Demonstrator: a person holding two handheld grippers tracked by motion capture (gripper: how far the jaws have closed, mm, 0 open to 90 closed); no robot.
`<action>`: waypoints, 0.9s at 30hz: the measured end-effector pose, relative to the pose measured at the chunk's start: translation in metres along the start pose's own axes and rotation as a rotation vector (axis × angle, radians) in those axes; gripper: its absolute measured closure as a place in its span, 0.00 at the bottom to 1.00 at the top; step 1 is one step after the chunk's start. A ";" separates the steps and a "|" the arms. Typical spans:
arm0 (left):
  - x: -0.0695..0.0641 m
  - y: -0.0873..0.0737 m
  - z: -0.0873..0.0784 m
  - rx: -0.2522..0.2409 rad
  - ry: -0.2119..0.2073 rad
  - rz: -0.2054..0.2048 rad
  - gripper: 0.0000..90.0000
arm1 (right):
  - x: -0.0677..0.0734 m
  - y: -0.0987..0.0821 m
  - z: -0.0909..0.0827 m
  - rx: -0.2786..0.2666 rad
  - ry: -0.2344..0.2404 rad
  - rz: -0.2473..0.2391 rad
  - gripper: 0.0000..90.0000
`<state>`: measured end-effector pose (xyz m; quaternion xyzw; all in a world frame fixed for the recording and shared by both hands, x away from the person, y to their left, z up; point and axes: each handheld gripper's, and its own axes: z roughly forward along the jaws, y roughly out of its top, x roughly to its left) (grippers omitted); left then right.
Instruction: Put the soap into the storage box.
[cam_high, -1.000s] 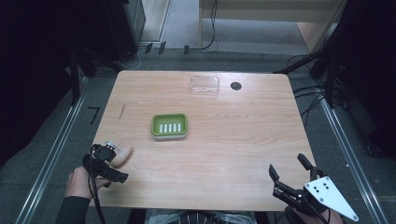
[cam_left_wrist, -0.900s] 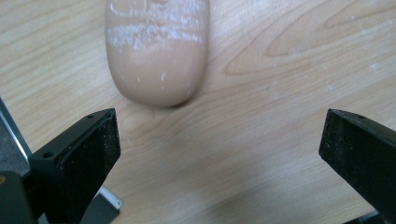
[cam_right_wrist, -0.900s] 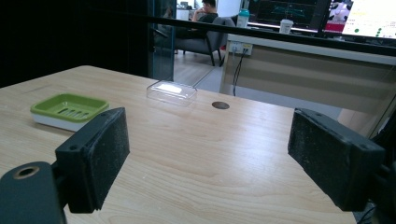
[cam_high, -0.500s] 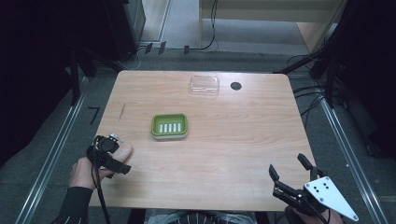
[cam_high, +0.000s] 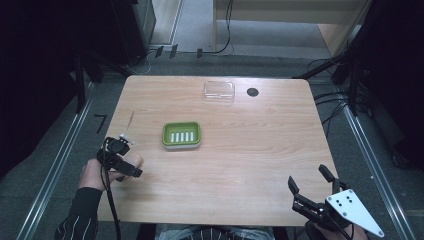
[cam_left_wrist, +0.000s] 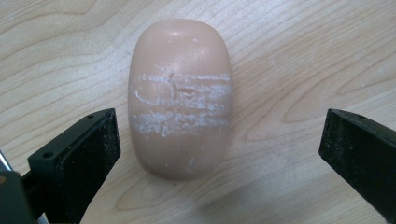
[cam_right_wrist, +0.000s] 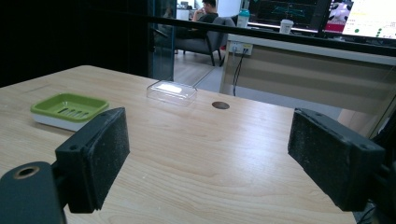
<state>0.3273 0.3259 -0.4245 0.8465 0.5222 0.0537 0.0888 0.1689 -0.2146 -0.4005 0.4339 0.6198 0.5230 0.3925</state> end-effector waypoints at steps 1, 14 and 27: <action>0.001 0.001 0.001 -0.006 -0.010 -0.008 0.00 | 0.000 0.000 0.000 -0.001 -0.002 -0.001 0.15; 0.012 0.015 0.011 0.024 -0.018 -0.005 0.00 | 0.000 0.000 0.000 0.000 -0.001 -0.002 0.15; 0.017 0.015 0.020 0.041 -0.001 -0.010 0.21 | 0.000 0.000 0.000 -0.001 -0.001 -0.001 0.15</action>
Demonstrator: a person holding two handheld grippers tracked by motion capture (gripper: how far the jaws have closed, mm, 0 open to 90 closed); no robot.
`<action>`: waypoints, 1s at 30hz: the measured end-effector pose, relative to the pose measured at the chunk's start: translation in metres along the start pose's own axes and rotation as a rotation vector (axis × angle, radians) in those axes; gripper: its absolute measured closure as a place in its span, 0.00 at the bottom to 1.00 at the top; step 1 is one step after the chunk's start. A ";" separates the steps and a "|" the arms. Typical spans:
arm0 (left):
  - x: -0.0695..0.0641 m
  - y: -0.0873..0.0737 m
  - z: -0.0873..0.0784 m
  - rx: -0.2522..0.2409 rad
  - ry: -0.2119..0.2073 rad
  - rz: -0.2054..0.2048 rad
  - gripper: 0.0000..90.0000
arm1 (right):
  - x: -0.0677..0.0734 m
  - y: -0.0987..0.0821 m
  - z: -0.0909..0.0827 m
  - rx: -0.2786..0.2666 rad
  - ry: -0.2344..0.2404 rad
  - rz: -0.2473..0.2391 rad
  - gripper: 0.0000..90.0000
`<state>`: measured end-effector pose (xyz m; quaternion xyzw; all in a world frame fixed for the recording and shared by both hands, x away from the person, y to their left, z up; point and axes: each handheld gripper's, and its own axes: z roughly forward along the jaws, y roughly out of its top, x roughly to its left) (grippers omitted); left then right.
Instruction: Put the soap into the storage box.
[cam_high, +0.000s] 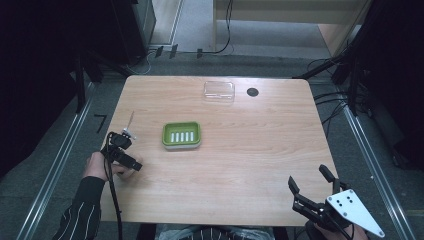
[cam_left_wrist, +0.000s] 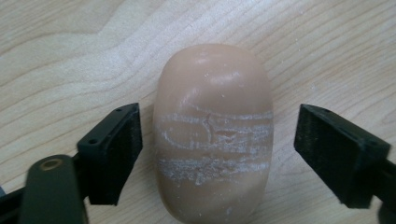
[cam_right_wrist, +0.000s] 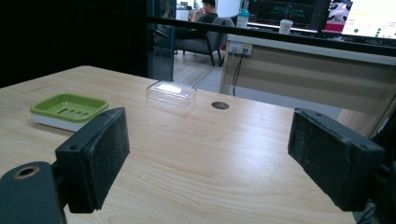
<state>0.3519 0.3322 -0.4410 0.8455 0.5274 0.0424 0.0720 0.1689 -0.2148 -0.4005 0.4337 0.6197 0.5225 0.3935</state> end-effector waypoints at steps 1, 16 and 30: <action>0.000 0.000 0.000 0.003 0.002 0.004 0.23 | 0.000 0.000 0.000 -0.001 0.000 0.002 0.15; -0.001 -0.002 0.006 0.016 0.022 0.026 0.37 | 0.000 0.000 -0.001 -0.004 -0.001 0.001 0.15; -0.004 -0.004 0.006 0.011 0.045 0.027 0.38 | 0.000 0.000 0.000 -0.001 0.002 0.000 0.15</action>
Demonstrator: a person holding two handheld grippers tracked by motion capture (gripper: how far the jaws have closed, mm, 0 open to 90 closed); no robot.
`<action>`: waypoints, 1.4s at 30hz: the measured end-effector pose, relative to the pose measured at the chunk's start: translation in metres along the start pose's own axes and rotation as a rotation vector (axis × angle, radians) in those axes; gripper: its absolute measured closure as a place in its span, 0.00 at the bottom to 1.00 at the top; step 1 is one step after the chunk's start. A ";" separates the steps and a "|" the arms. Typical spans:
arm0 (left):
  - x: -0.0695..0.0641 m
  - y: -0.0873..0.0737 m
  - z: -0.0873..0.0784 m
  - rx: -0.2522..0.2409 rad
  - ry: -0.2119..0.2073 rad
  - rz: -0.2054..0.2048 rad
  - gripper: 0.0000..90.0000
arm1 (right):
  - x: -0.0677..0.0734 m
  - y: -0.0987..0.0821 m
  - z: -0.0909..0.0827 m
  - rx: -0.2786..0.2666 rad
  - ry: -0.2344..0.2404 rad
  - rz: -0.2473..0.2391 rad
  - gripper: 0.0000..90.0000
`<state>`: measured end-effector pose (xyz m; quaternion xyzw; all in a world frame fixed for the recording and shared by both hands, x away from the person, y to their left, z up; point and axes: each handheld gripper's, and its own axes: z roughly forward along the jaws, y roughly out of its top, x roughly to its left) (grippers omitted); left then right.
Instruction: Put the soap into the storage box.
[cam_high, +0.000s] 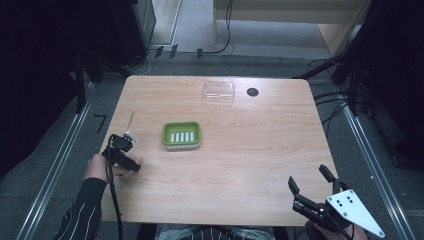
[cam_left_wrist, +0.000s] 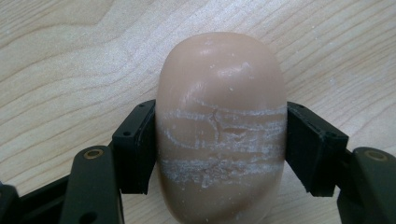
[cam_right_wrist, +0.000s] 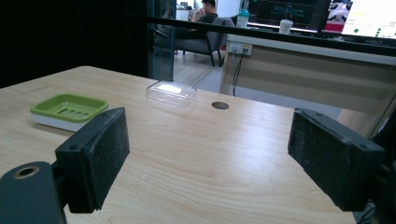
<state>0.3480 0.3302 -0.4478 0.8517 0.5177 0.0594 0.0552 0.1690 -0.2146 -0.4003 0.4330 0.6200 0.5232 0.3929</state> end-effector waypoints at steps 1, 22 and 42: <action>0.000 -0.001 0.000 0.001 -0.001 -0.002 0.38 | 0.000 0.000 0.000 -0.001 0.000 -0.002 0.15; -0.004 -0.002 -0.023 -0.037 0.002 0.009 0.37 | 0.000 0.000 0.000 0.000 -0.001 -0.001 0.15; -0.009 0.014 -0.035 -0.063 -0.021 0.031 0.37 | 0.000 0.000 0.000 0.002 -0.004 0.001 0.15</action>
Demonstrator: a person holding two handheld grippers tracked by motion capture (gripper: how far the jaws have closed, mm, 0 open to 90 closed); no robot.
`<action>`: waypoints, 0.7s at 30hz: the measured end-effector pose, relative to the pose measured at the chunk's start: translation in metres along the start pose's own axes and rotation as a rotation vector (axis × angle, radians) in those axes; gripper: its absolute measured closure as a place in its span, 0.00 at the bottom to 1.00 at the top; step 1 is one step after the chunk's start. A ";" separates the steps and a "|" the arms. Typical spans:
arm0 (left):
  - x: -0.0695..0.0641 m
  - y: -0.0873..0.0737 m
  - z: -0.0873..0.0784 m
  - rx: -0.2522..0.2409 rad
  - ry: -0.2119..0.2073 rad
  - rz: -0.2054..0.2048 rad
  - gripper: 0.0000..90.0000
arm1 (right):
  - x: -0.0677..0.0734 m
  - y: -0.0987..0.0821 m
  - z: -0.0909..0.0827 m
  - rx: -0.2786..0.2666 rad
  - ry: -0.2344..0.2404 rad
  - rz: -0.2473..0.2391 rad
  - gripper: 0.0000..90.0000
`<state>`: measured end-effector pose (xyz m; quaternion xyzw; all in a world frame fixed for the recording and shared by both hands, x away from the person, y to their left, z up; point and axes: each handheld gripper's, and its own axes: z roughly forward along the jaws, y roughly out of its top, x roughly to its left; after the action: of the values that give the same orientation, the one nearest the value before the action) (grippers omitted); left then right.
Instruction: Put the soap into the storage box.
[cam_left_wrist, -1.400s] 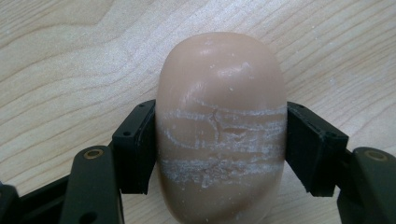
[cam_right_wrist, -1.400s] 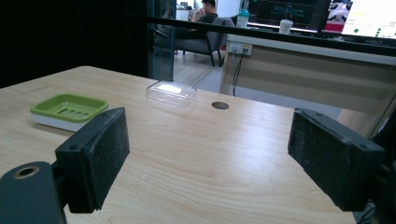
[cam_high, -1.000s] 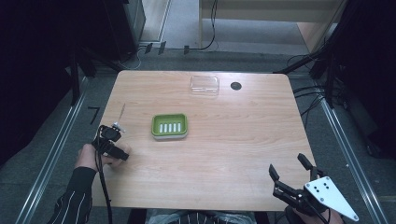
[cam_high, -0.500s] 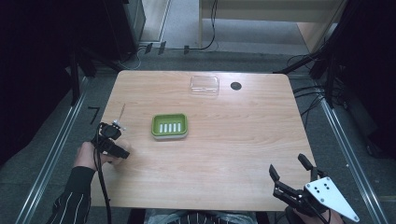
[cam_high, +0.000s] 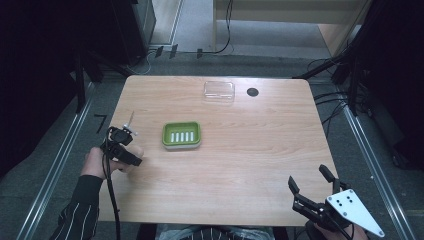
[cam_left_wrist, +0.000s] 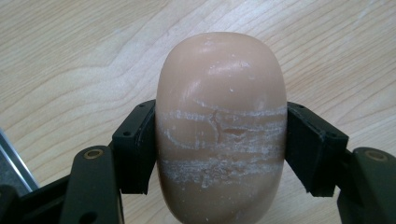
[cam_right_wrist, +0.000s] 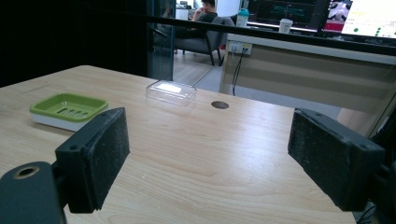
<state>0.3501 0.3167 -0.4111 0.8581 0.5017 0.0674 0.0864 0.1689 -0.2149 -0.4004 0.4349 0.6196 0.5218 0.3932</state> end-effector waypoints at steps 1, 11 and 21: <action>0.000 0.000 0.000 0.000 0.000 0.000 0.37 | 0.000 0.000 0.000 0.000 0.000 0.000 0.15; 0.000 0.009 -0.002 -0.007 -0.008 0.004 0.37 | 0.000 0.000 -0.001 0.000 -0.001 -0.002 0.15; -0.001 0.017 -0.005 -0.014 -0.016 0.021 0.37 | 0.000 0.000 0.000 0.000 -0.003 -0.002 0.15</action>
<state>0.3629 0.3081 -0.4022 0.8631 0.4916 0.0652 0.0957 0.1684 -0.2149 -0.4004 0.4349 0.6195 0.5210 0.3946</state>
